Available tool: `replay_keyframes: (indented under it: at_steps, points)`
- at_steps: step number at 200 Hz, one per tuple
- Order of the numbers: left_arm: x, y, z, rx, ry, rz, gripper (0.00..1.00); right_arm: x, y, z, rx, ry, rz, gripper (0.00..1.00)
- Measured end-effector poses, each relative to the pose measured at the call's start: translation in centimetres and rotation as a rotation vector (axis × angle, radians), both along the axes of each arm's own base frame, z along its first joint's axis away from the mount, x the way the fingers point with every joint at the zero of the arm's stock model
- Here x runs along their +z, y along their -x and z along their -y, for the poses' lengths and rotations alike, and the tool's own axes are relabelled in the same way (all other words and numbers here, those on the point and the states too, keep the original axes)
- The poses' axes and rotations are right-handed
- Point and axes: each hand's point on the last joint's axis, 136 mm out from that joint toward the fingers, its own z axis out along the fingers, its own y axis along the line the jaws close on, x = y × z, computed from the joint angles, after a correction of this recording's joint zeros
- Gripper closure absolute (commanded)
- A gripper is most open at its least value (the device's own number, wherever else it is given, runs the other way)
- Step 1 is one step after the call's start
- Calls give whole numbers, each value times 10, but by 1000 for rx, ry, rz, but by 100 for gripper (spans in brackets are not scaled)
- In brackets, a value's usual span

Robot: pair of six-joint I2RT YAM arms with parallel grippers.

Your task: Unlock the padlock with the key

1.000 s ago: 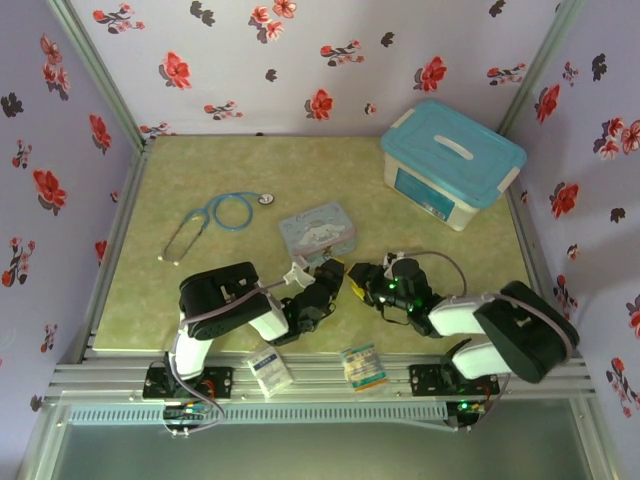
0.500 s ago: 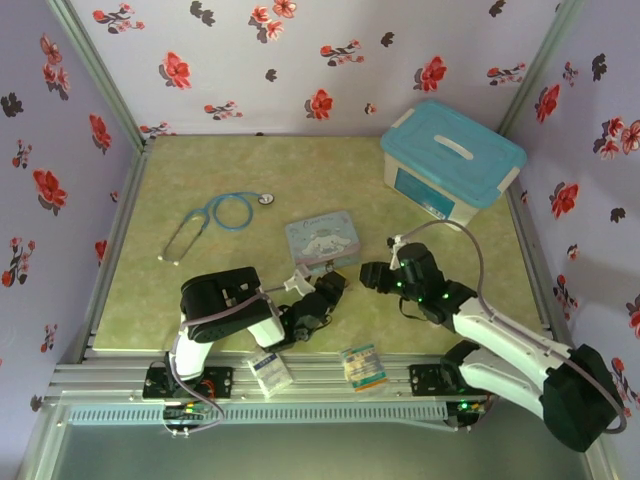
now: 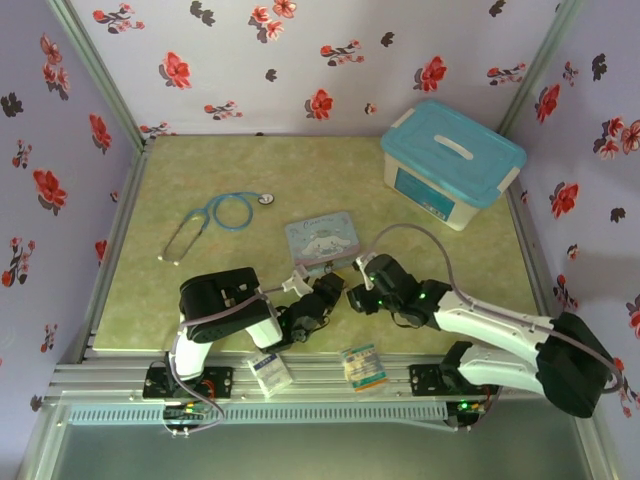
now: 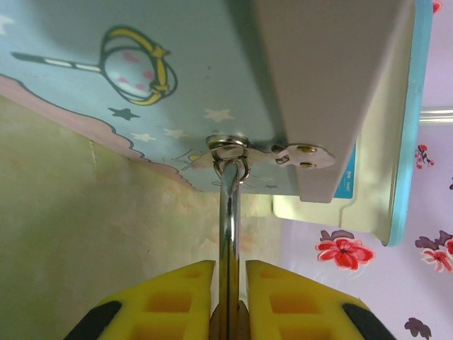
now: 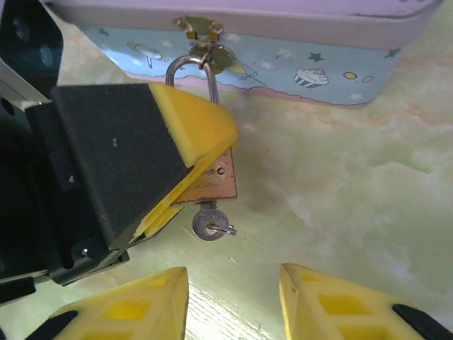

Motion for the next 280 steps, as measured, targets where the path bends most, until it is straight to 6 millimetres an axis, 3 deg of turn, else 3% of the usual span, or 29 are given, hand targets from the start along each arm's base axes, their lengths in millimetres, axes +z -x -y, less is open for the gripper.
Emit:
replay_keyframes:
  at_steps: [123,280]
  points:
    - [-7,-2,-5,7,-48,5,100,-11,-7,-19,55,25,37,69]
    - [2,2,1,-21,-15,7,100,-18,5,-18,92,-43,77,67]
